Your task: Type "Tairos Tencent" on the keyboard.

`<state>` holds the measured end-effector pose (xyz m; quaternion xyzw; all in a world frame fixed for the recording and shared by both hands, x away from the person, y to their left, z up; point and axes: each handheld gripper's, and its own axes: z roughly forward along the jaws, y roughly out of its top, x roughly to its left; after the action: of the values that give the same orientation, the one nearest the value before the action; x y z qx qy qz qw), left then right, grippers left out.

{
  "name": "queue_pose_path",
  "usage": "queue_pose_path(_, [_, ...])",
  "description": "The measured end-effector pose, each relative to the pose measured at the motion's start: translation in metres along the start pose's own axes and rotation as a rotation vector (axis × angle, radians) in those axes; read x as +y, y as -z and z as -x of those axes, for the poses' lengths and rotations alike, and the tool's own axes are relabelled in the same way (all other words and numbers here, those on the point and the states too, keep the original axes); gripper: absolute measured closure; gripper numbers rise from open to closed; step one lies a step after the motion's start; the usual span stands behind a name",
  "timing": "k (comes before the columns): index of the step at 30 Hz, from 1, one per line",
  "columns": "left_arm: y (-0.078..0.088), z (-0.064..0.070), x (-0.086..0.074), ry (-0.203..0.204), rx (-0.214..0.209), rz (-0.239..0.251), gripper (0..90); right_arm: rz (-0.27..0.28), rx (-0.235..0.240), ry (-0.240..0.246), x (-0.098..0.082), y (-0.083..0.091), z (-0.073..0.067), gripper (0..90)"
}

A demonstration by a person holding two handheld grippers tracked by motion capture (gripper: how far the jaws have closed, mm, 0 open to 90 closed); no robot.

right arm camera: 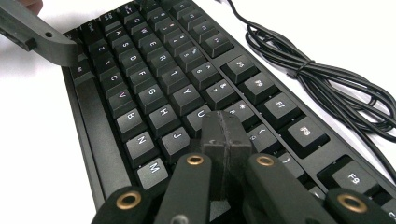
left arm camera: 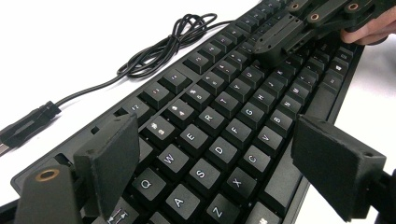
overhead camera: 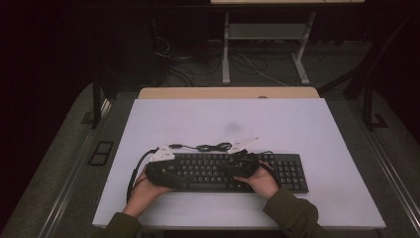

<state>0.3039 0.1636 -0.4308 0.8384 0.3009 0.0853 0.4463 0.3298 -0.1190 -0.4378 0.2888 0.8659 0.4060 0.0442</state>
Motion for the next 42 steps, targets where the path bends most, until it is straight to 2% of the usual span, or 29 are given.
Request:
queue_pose_path(14, [0.000,0.000,0.000,-0.003,0.001,-0.001,14.8,0.040,0.015,-0.018,0.001,0.007,0.003,87.6])
queue_pose_path(20, [0.000,0.000,0.000,-0.010,0.002,-0.002,14.8,0.063,0.036,-0.017,0.000,0.013,0.006,76.5])
queue_pose_path(33, [-0.003,0.001,0.000,-0.004,0.003,-0.004,15.1,0.113,0.046,-0.011,-0.001,0.018,0.010,37.4])
queue_pose_path(37, [-0.003,0.001,0.001,-0.006,0.004,-0.004,15.2,0.126,0.041,-0.016,-0.003,0.019,0.013,29.6])
queue_pose_path(42, [-0.004,0.001,0.001,-0.008,0.010,-0.010,15.7,0.136,0.033,-0.029,-0.003,0.020,0.014,26.4])
